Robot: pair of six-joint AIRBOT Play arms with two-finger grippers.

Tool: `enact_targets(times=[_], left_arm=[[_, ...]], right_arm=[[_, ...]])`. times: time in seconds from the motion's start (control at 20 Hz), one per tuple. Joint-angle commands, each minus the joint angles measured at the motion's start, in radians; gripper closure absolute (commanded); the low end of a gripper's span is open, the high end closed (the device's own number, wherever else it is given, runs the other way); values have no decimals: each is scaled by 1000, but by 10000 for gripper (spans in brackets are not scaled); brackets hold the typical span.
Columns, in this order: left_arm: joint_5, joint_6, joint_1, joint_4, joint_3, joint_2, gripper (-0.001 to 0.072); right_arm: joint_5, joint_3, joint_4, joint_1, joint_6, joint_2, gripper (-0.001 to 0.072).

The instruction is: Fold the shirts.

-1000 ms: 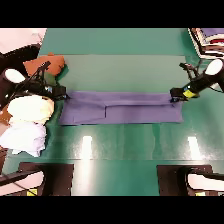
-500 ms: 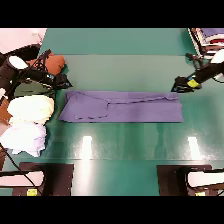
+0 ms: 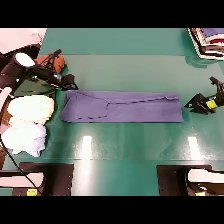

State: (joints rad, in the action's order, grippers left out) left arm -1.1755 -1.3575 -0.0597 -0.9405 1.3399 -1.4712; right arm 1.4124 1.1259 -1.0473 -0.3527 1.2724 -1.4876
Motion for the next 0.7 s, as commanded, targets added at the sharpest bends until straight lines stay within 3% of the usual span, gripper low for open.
enact_targets(times=[0.0, 0.15, 0.25, 0.3, 0.4, 0.6, 0.65], left_arm=[[77, -35, -110, 5, 1, -15, 679], [156, -62, -195, 7, 2, -50, 679], [234, -94, -250, 7, 17, -85, 679], [242, -104, -275, 7, 37, -109, 680], [230, -106, -322, 7, 94, -171, 679], [236, -113, -406, 6, 188, -276, 679], [245, -119, -422, 7, 211, -305, 679]], right_arm=[[-26, -66, 140, -48, -60, -57, 178], [-56, -64, 140, 11, -61, -105, 179], [-74, -62, 140, 57, -61, -119, 256], [-92, -57, 139, 76, -61, -116, 339], [-103, -26, 138, 95, -61, -96, 702], [-51, 95, 141, 124, -50, 21, 700], [-35, 139, 140, 143, 0, 60, 700]])
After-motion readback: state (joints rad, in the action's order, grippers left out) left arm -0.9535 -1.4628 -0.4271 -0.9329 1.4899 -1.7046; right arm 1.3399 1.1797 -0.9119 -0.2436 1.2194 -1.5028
